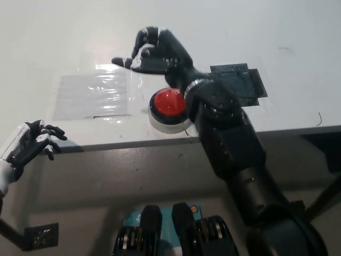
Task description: The robot uses its right hand to make a fist and press the red button kept in the middle of the desk
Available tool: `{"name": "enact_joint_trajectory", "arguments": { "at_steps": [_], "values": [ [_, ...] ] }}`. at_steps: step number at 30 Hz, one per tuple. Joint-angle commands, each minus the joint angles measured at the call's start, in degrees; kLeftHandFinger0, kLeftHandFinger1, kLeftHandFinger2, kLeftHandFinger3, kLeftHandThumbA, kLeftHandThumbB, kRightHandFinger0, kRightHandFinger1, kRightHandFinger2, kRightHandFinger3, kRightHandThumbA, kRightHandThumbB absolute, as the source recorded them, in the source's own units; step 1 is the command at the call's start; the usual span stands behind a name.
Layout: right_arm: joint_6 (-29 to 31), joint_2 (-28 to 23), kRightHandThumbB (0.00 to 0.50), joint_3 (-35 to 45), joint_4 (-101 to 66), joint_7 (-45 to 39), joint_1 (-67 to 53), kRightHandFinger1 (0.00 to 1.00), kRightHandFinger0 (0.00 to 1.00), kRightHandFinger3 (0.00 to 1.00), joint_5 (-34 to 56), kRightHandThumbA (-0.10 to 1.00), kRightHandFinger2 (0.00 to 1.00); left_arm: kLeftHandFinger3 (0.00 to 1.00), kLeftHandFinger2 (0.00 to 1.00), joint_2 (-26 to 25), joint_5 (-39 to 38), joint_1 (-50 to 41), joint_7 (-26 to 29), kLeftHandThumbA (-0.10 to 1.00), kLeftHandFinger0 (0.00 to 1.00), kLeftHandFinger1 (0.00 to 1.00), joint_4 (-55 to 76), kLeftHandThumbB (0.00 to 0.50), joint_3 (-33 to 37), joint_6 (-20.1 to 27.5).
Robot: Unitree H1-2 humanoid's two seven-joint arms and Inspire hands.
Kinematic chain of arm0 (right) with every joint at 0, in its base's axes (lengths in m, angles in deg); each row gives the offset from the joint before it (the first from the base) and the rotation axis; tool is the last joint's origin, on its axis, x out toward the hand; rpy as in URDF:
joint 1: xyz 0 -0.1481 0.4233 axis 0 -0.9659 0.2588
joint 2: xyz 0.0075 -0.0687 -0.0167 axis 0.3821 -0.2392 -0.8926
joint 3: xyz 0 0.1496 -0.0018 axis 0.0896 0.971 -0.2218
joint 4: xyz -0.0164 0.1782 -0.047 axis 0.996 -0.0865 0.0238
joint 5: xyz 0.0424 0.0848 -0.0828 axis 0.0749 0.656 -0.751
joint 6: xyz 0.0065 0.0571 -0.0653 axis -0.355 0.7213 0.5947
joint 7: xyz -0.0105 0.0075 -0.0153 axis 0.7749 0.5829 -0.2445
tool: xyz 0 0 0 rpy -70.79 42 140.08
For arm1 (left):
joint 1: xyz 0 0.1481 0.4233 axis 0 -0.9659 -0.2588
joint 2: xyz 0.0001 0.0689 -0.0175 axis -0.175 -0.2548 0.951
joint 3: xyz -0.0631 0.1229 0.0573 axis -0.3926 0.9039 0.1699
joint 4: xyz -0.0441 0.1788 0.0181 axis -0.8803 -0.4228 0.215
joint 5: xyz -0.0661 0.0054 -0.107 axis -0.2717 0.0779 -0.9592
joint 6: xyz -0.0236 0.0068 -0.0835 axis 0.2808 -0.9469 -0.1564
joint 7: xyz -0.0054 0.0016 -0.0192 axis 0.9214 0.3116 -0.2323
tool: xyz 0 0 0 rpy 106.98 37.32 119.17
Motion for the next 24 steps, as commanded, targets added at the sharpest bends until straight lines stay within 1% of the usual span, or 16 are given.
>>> {"name": "enact_joint_trajectory", "arguments": {
  "at_steps": [1, 3, 5, 6, 8, 10, 13, 14, 15, 16, 17, 18, 19, 20, 21, 24],
  "values": [
    [5.2, 0.0, 0.500, 1.1, 0.8, -0.7, 0.7, 0.00, 0.00, 0.19, 0.6, 1.00, 0.19, 0.59, 0.46, -0.9, -0.2, 2.2, -0.4, 0.51, 0.27, 0.34, 0.7, 0.000, -0.3, 1.1],
    [5.8, -0.3, 0.500, 1.4, 1.5, -1.5, 0.4, 0.00, 0.00, 0.19, 1.0, 1.00, 0.18, 0.60, 0.45, -0.9, -0.2, 2.3, -0.2, 0.51, 0.26, 0.33, 0.8, 0.000, -0.5, 0.5],
    [4.6, -0.5, 0.500, 2.1, 1.7, -1.2, 0.1, 0.00, 0.00, 0.14, 1.2, 1.00, 0.15, 0.60, 0.45, -0.8, -0.1, 2.2, 0.1, 0.50, 0.27, 0.33, 1.4, 0.000, -0.5, 0.0],
    [4.7, -0.8, 0.500, 2.3, 2.0, -1.5, -0.1, 0.00, 0.00, 0.14, 1.3, 1.00, 0.15, 0.60, 0.45, -0.9, 0.5, 2.2, 0.3, 0.50, 0.26, 0.33, 1.5, 0.000, -0.3, 0.1],
    [5.1, -1.8, 0.500, 2.1, 2.6, -1.9, -0.4, 0.00, 0.00, 0.14, 0.6, 1.00, 0.16, 0.61, 0.48, -1.2, 0.7, 1.8, 0.1, 0.50, 0.30, 0.36, 2.0, 0.000, -0.3, 0.3],
    [5.2, -2.5, 0.500, 2.0, 2.8, -2.1, -0.7, 0.00, 0.00, 0.18, 0.2, 1.00, 0.20, 0.60, 0.48, -1.2, 0.6, 1.8, -0.1, 0.52, 0.30, 0.36, 1.6, 0.000, -0.3, 1.1],
    [5.8, -3.0, 0.500, 2.1, 3.5, -2.4, -0.3, 0.00, 0.00, 0.21, 0.4, 1.00, 0.23, 0.61, 0.49, -1.5, 0.9, 2.3, 0.3, 0.54, 0.30, 0.37, 1.9, 0.000, -0.5, -0.3],
    [5.6, -3.0, 0.490, 2.4, 3.5, -2.4, -0.5, 0.00, 0.00, 0.23, 0.8, 1.00, 0.25, 0.60, 0.48, -1.4, 0.9, 2.3, 0.4, 0.54, 0.30, 0.37, 2.0, 0.000, -0.6, -0.4],
    [5.8, -3.1, 0.468, 2.9, 3.8, -2.5, -0.5, 0.00, 0.00, 0.23, 1.2, 1.00, 0.25, 0.60, 0.49, -1.7, 1.1, 3.1, 0.1, 0.54, 0.30, 0.37, 1.6, 0.000, -0.4, 0.1],
    [5.9, -3.1, 0.467, 2.9, 4.0, -2.4, -0.9, 0.00, 0.00, 0.24, 1.1, 1.00, 0.26, 0.61, 0.50, -1.7, 1.2, 3.1, 0.2, 0.54, 0.30, 0.38, 1.8, 0.000, -0.4, -0.1],
    [6.0, -3.0, 0.473, 2.8, 4.1, -2.4, -1.2, 0.00, 0.00, 0.24, 0.9, 1.00, 0.27, 0.61, 0.50, -1.7, 1.2, 3.2, 0.2, 0.54, 0.30, 0.38, 1.9, 0.000, -0.4, -0.2],
    [5.9, -2.9, 0.483, 2.6, 4.3, -2.3, -1.6, 0.01, 0.00, 0.30, 0.6, 1.00, 0.30, 0.61, 0.49, -1.8, 1.3, 3.6, 0.1, 0.54, 0.29, 0.37, 1.8, 0.000, -0.3, -0.2],
    [5.8, -2.7, 0.480, 2.3, 4.4, -2.4, -2.1, 0.02, 0.00, 0.31, 0.4, 1.00, 0.31, 0.60, 0.48, -1.6, 1.1, 3.7, 0.2, 0.54, 0.28, 0.36, 1.9, 0.000, -0.6, -0.4],
    [5.8, -2.6, 0.494, 2.1, 5.0, -2.4, -2.2, 0.03, 0.00, 0.32, 0.1, 1.00, 0.32, 0.60, 0.48, -1.6, 0.9, 4.0, 0.1, 0.54, 0.27, 0.35, 1.8, 0.000, -0.7, -0.5],
    [5.9, -2.6, 0.494, 2.0, 5.3, -2.4, -2.2, 0.04, 0.00, 0.34, 0.0, 1.00, 0.33, 0.60, 0.47, -1.6, 0.8, 4.1, 0.0, 0.53, 0.27, 0.35, 1.8, 0.000, -0.7, -0.6],
    [6.3, -2.2, 0.450, 0.3, 7.2, -2.4, -3.6, 0.07, 0.00, 0.35, -1.7, 1.00, 0.35, 0.61, 0.48, -1.6, 0.7, 4.5, 0.1, 0.51, 0.27, 0.35, 2.0, 0.000, -0.9, -1.1]
  ]
}}
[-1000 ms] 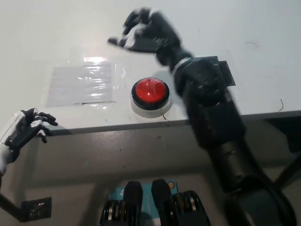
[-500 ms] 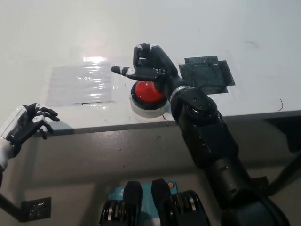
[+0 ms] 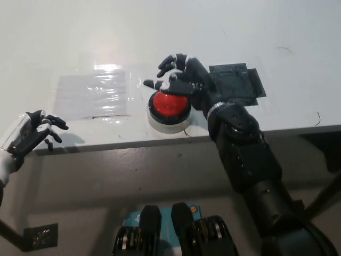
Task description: The robot uses its right hand to make a fist and press the red button kept in the middle of the desk
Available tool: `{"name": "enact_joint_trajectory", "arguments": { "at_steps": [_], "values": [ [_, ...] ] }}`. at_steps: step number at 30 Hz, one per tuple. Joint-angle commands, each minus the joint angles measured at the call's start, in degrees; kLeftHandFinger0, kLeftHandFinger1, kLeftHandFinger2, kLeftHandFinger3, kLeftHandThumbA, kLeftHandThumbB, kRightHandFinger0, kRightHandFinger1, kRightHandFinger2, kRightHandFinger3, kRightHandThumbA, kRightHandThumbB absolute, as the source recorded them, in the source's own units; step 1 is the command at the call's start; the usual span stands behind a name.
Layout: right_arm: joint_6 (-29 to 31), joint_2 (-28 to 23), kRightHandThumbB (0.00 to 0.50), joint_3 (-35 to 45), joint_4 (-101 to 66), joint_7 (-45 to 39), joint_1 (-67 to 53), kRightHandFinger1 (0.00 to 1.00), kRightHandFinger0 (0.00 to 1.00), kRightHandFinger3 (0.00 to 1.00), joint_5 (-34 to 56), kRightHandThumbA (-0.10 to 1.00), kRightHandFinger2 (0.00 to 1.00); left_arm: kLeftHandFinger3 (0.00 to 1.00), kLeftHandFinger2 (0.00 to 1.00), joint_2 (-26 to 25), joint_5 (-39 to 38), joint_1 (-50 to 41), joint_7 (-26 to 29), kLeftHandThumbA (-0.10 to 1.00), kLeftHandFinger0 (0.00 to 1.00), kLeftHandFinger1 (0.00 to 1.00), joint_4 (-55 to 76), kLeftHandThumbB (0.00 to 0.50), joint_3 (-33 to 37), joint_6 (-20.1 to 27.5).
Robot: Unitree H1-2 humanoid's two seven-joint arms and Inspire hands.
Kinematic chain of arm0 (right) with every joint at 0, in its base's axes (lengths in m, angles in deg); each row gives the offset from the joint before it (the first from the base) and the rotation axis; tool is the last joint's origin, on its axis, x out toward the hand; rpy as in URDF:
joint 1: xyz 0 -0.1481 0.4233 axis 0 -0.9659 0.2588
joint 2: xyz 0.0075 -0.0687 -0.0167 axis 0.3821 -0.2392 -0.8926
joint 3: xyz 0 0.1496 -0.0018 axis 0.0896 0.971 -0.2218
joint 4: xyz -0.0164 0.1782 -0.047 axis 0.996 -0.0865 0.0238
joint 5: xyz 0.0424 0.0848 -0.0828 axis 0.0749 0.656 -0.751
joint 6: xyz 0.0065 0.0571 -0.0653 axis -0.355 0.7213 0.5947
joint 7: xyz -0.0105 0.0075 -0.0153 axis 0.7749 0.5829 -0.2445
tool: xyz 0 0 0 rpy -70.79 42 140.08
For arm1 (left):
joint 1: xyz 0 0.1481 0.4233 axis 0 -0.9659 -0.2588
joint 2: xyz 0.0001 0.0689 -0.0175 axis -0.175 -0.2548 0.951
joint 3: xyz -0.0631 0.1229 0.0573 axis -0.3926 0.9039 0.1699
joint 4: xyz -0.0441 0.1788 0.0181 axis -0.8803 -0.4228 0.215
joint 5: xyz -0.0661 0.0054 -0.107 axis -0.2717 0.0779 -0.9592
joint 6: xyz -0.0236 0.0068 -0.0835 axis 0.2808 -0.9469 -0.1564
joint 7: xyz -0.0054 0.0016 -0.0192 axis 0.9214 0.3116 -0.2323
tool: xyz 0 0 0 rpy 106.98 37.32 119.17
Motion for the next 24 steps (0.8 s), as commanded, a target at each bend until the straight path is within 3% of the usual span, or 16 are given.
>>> {"name": "enact_joint_trajectory", "arguments": {
  "at_steps": [1, 7, 13, 24],
  "values": [
    [3.3, 1.3, 0.448, -1.3, 2.0, -1.3, 0.4, 0.07, 0.00, 0.35, -1.1, 1.00, 0.35, 0.62, 0.48, -1.8, -0.4, 2.4, 0.0, 0.50, 0.27, 0.35, 1.9, 0.000, -1.0, -0.7],
    [3.2, 3.0, 0.454, -2.7, 2.3, -0.8, -2.3, 0.03, 0.00, 0.27, -1.7, 1.00, 0.28, 0.59, 0.47, -1.9, -1.1, 2.8, -0.7, 0.49, 0.27, 0.35, 1.6, 0.000, -1.2, 0.3],
    [2.9, 3.2, 0.494, -2.1, 2.5, -1.4, -3.5, 0.01, 0.00, 0.26, -0.6, 1.00, 0.26, 0.58, 0.44, -1.9, -0.6, 2.9, 0.0, 0.51, 0.25, 0.33, 2.9, 0.000, -1.1, -3.1],
    [1.9, 3.0, 0.472, -1.4, 3.3, -1.3, -4.3, 0.00, 0.00, 0.25, 0.3, 1.00, 0.24, 0.57, 0.43, -1.8, -1.1, 2.8, -0.8, 0.51, 0.23, 0.32, 0.5, 0.000, -1.5, 0.8]
  ]
}}
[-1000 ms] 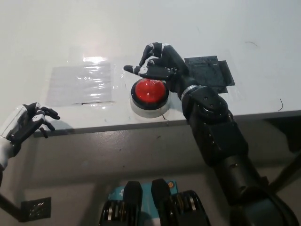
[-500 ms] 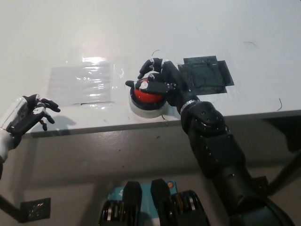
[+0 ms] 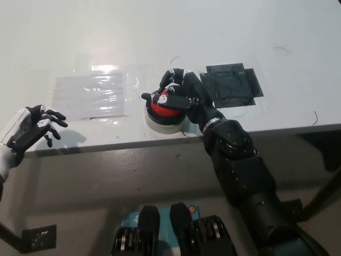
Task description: The robot uses its right hand to make a fist and press the red button kept in the middle of the desk
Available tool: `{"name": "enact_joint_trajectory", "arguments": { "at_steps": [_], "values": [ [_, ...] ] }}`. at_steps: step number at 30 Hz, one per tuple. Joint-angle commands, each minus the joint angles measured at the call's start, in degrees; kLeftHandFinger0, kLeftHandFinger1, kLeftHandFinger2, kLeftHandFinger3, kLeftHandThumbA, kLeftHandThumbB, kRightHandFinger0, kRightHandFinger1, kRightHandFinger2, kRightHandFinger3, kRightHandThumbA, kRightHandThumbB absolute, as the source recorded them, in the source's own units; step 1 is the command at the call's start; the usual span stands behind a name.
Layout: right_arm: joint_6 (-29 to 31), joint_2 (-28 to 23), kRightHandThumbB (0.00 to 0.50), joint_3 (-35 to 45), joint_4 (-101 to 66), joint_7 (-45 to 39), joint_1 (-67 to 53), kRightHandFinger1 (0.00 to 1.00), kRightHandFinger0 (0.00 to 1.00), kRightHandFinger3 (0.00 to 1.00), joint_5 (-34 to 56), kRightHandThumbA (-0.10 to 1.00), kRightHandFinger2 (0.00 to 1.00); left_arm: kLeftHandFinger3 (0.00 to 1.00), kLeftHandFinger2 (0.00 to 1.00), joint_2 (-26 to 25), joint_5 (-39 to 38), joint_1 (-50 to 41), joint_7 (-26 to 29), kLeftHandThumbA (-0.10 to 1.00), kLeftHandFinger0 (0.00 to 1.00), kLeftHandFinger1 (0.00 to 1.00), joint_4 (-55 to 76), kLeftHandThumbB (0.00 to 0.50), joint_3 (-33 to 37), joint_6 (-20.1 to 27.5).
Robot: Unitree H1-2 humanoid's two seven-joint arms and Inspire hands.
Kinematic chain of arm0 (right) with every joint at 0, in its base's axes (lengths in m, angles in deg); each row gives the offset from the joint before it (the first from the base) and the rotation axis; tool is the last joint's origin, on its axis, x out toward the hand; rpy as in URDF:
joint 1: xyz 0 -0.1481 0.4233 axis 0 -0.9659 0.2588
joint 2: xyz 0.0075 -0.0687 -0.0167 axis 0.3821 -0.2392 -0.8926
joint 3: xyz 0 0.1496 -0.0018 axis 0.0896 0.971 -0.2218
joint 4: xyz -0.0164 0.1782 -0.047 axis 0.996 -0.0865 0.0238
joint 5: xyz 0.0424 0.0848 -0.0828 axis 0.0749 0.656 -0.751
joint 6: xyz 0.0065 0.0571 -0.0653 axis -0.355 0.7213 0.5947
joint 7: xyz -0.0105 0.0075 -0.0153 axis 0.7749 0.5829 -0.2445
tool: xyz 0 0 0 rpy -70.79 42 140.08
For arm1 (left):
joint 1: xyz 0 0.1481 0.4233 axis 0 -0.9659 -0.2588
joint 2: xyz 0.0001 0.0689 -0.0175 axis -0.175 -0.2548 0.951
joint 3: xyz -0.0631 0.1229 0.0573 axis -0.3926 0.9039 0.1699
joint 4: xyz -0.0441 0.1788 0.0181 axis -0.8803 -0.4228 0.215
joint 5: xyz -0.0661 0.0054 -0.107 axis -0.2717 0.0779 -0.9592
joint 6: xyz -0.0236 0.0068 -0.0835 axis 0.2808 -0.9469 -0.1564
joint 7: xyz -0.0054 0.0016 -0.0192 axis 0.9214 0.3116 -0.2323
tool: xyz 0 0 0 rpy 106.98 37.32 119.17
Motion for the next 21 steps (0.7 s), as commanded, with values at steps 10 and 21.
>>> {"name": "enact_joint_trajectory", "arguments": {
  "at_steps": [10, 21],
  "values": [
    [-4.4, 1.5, 0.471, -1.1, -1.7, -1.6, 0.0, 0.06, 0.00, 0.28, -0.1, 1.00, 0.31, 0.59, 0.46, -1.9, -0.6, 0.0, -0.3, 0.51, 0.28, 0.35, 2.2, 0.000, -1.3, -0.2],
    [-10.1, 0.3, 0.500, 0.5, -10.2, -3.6, 8.3, 0.00, 0.00, 0.18, 2.6, 1.00, 0.19, 0.61, 0.47, -1.6, -0.3, -1.6, 0.0, 0.45, 0.27, 0.35, 2.4, 0.000, -1.6, 0.9]
  ]
}}
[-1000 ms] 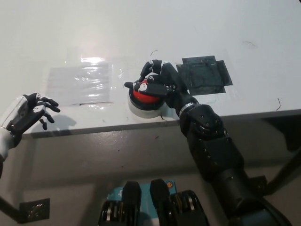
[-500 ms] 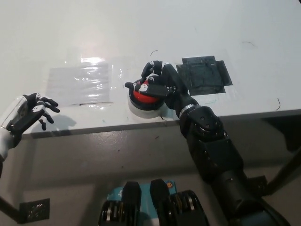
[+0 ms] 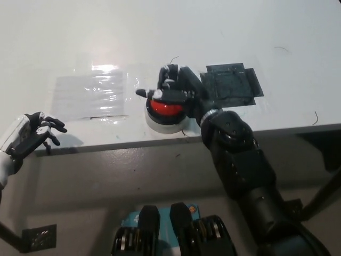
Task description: The robot uses its right hand to make a fist and press the red button kept in the middle of the desk
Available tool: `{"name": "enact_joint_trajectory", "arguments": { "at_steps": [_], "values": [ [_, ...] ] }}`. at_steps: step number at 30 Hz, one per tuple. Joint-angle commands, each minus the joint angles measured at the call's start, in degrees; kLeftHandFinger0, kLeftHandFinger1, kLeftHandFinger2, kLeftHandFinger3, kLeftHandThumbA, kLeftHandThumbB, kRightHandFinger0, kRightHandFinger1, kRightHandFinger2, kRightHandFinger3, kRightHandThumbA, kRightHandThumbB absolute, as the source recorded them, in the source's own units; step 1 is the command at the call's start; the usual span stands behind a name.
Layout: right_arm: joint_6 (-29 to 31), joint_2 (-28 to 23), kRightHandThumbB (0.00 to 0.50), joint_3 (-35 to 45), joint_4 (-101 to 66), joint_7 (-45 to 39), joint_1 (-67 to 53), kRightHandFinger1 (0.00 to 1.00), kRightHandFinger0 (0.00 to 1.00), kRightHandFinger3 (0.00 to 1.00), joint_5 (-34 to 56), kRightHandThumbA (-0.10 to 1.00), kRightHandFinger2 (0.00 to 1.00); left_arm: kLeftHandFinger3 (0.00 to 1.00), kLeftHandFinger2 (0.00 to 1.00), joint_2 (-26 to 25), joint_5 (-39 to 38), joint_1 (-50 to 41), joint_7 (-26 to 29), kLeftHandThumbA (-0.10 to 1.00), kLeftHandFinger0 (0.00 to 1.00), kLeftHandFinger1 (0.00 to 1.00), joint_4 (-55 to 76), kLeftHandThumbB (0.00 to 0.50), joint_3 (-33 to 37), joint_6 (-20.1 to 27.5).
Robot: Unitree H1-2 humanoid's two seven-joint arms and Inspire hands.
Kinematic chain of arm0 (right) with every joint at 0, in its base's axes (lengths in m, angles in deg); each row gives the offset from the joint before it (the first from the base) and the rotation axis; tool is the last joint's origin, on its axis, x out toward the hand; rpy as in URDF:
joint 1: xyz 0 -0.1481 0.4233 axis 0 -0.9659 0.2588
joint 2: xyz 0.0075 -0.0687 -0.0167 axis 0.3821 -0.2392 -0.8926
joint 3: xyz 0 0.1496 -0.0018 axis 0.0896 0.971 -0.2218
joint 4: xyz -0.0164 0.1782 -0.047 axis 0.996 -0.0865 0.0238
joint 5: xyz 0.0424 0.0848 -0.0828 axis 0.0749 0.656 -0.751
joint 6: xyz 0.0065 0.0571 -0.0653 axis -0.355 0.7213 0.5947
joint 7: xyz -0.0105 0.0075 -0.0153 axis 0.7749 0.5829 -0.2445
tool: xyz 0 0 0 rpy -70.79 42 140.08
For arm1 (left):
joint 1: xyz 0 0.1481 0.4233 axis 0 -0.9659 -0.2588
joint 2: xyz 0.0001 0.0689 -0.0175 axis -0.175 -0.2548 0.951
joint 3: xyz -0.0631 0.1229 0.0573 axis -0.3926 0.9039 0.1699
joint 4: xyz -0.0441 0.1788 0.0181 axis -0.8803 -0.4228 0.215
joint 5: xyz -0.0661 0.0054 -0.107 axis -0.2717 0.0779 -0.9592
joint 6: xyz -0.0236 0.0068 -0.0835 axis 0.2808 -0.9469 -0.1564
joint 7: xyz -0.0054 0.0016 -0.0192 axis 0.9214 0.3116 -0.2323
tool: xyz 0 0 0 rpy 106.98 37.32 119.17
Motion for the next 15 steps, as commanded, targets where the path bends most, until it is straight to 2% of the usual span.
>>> {"name": "enact_joint_trajectory", "arguments": {
  "at_steps": [1, 7, 8, 15],
  "values": [
    [-3.3, 0.0, 0.500, 0.3, -5.2, -2.6, 6.2, 0.00, 0.00, 0.18, 1.9, 1.00, 0.21, 0.61, 0.48, -1.5, -0.6, 0.3, 0.2, 0.45, 0.28, 0.36, 2.3, 0.000, -1.4, 0.2],
    [-8.0, -1.5, 0.500, 1.0, -11.5, -2.0, 8.2, 0.02, 0.00, 0.22, 2.3, 1.00, 0.27, 0.60, 0.46, -1.3, -1.3, 0.0, -0.3, 0.45, 0.25, 0.34, 2.7, 0.000, -1.6, 0.2],
    [-8.3, -2.0, 0.500, 1.3, -12.3, -2.4, 8.1, 0.04, 0.00, 0.23, 2.7, 1.00, 0.30, 0.60, 0.47, -1.2, -1.2, -0.1, -0.1, 0.46, 0.27, 0.35, 2.8, 0.000, -1.6, -0.1],
    [-11.3, -3.1, 0.500, 1.4, -16.3, -1.5, 6.6, 0.04, 0.00, 0.25, 2.4, 1.00, 0.33, 0.61, 0.47, -1.2, -0.9, -0.4, -0.2, 0.49, 0.26, 0.34, 2.4, 0.000, -1.7, 0.4]
  ]
}}
